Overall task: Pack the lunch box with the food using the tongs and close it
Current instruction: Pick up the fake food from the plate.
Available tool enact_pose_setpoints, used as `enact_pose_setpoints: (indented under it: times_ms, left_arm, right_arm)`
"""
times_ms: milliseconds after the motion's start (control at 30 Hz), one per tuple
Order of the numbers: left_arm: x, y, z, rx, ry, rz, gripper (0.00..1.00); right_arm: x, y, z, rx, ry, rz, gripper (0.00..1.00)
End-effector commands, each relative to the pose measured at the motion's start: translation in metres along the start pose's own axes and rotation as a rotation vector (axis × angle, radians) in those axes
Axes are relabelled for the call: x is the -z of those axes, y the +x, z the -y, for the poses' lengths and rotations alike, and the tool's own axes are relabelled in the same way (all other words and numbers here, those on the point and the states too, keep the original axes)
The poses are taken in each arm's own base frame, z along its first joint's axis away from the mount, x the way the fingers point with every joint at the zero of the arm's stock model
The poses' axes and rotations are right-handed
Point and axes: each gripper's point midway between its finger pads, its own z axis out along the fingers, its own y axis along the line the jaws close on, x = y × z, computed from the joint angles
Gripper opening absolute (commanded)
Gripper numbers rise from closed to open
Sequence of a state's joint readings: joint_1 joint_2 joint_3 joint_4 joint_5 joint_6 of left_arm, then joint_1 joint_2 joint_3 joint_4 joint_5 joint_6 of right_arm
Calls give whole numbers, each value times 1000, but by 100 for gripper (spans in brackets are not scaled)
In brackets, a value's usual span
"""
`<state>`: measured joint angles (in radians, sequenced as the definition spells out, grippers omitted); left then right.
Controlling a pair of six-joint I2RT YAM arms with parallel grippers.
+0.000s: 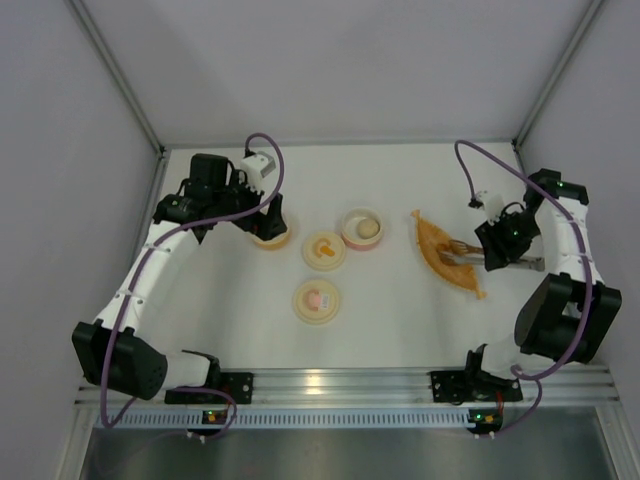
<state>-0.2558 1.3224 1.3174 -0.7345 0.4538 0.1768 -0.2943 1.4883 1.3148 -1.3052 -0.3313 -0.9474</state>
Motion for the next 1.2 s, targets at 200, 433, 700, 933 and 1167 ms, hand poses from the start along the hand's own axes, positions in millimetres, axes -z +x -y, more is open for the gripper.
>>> enact_pose_setpoints:
  times_ms: [200, 433, 700, 933, 1167]
  left_arm:
    - [2, -1, -2, -6, -14, 30, 98]
    - [0, 3, -3, -6, -14, 20, 98]
    - [-3, 5, -2, -1, -5, 15, 98]
    - [-2, 4, -2, -4, -2, 15, 98]
    - [-1, 4, -2, -8, -6, 13, 98]
  right_arm:
    - [-11, -15, 18, 34, 91, 20, 46]
    - [-4, -22, 23, 46, 127, 46, 46]
    - [-20, -15, 11, 62, 89, 6, 45]
    - [-38, -5, 4, 47, 52, -26, 44]
    - [-41, -2, 3, 40, 39, -46, 34]
